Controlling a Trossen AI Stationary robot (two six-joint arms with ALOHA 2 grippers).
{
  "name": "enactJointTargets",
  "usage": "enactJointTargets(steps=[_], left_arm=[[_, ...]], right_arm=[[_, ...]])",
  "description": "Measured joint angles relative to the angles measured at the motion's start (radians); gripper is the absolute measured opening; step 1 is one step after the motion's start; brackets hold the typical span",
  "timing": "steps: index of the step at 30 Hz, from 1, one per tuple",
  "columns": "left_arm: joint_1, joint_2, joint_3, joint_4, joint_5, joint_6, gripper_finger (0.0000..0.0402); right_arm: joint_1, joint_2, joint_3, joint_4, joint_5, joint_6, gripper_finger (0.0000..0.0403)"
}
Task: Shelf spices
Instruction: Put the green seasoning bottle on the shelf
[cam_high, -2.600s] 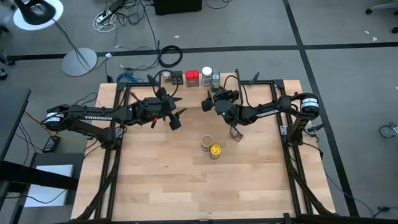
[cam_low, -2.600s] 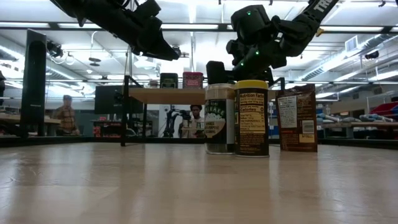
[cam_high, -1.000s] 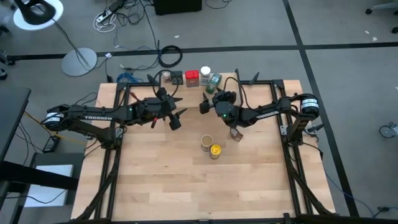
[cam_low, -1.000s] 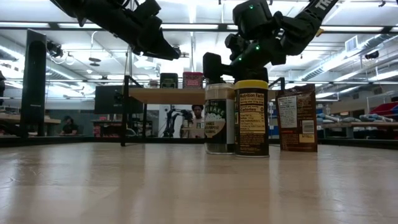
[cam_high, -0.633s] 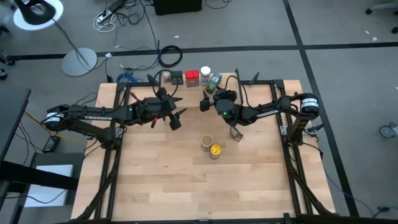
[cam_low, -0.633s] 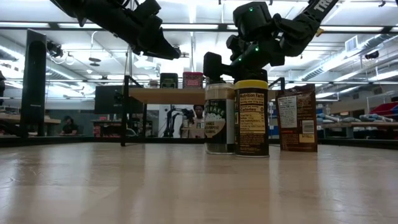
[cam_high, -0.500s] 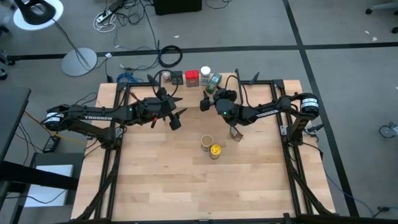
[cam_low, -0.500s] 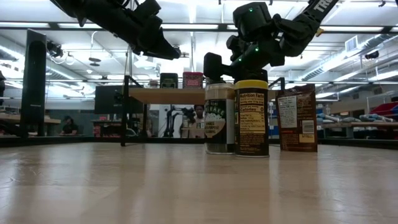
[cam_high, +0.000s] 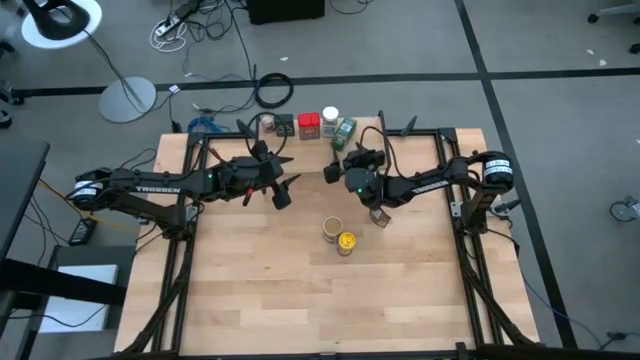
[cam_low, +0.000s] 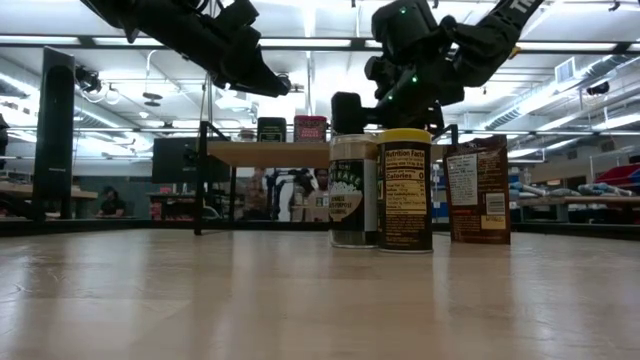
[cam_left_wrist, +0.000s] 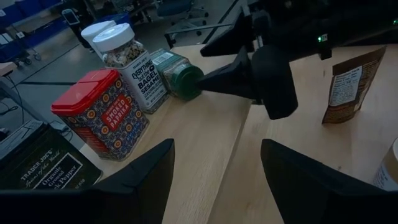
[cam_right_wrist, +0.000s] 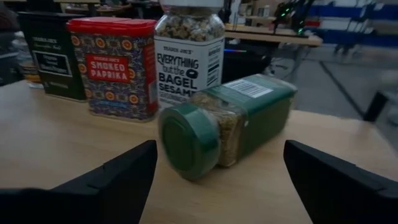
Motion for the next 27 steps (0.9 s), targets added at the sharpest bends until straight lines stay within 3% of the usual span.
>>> enactJointTargets(steps=[27], left_arm=[[0.0,0.0,0.0,-0.001,0.001,0.003,0.0243]], right_arm=[[0.022,0.0,0.0,0.006,0.204,-0.203,0.0345]])
